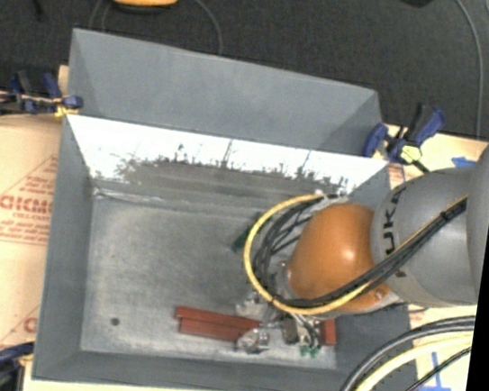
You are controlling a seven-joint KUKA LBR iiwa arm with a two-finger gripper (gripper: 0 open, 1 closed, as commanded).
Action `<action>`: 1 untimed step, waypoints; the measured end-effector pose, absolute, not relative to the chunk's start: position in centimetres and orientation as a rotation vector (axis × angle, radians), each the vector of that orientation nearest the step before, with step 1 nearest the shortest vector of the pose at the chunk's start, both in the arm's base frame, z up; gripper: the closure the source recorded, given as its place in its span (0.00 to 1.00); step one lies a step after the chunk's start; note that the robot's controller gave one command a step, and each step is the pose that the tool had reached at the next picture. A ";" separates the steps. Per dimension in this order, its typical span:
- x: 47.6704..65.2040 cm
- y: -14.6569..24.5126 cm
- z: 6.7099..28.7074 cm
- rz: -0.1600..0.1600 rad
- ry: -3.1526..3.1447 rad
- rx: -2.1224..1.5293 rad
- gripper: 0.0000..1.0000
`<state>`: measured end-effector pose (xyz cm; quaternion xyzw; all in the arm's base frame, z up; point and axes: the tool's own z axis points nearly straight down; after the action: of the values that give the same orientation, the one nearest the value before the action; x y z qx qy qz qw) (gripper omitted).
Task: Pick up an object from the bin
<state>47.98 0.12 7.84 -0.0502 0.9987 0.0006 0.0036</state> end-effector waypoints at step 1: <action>48.0 0.1 7.8 0.002 3.131 -0.157 1.00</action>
Offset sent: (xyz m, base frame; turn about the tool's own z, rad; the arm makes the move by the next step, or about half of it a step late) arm 0.0344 -0.0112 0.1622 -0.0968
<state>47.98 0.12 7.84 -0.0500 0.9987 0.0007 0.0035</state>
